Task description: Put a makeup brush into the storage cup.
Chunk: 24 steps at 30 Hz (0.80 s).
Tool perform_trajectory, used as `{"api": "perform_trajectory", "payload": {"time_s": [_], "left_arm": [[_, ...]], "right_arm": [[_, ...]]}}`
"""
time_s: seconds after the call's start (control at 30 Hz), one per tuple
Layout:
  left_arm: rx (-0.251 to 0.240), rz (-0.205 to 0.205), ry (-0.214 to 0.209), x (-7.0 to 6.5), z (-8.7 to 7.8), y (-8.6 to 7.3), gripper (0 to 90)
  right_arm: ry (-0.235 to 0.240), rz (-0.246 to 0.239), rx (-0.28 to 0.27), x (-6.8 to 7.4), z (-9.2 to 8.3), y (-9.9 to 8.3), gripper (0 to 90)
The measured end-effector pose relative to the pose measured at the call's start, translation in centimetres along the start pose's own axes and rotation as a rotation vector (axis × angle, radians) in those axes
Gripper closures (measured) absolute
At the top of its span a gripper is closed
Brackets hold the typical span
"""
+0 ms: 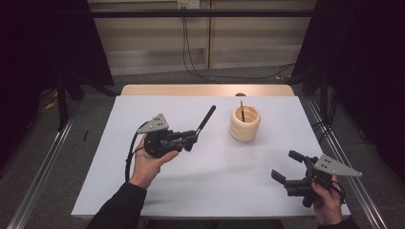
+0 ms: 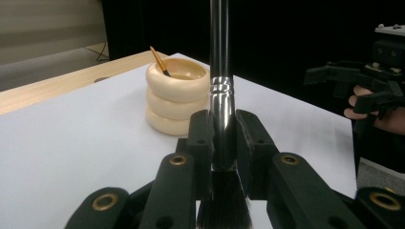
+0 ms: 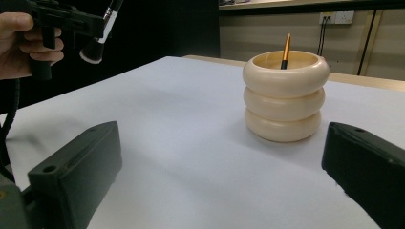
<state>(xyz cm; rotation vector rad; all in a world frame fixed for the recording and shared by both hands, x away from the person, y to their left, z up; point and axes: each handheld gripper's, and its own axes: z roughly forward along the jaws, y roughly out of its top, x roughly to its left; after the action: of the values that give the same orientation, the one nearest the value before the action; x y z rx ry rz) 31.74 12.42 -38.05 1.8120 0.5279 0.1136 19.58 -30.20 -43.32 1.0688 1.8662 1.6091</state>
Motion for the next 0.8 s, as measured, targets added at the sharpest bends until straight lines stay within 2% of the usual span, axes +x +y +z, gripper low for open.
{"api": "perform_trajectory", "payload": {"time_s": [0.1, 0.23, 0.33, 0.37, 0.43, 0.5, 0.63, 0.8], "left_arm": [[-0.002, 0.0, -0.004, -0.4, -0.1, -0.2, 77.8], [-0.02, -0.001, -0.005, -1.0, -0.5, -0.7, 77.8], [-0.019, -0.002, -0.003, -1.3, -0.7, -0.9, 77.8], [-0.021, -0.005, -0.014, -1.3, -0.8, -0.9, 77.8], [-0.012, 0.008, -0.009, -1.5, -0.8, -0.8, 77.9], [-0.01, 0.009, -0.021, -1.7, -0.7, -0.8, 77.8], [0.032, 0.033, -0.044, -2.1, -0.6, -0.6, 77.9], [0.052, 0.037, -0.071, -2.6, -0.4, -0.5, 77.9]], "right_arm": [[-0.025, -0.02, -0.021, 0.1, 0.1, 0.0, 0.0], [0.003, -0.028, -0.03, 0.4, 0.3, 0.0, 0.0], [-0.002, -0.033, -0.036, 0.5, 0.4, 0.0, 0.4], [0.0, -0.035, -0.037, 0.5, 0.4, 0.0, 0.4], [0.008, -0.037, -0.042, 0.5, 0.3, 0.1, 0.2], [0.014, -0.032, -0.049, 0.5, 0.4, 0.0, 0.2], [0.034, -0.035, -0.041, 0.4, 0.6, -0.1, 0.3], [0.05, -0.035, -0.039, 0.6, 0.5, 0.1, 0.1]]}}
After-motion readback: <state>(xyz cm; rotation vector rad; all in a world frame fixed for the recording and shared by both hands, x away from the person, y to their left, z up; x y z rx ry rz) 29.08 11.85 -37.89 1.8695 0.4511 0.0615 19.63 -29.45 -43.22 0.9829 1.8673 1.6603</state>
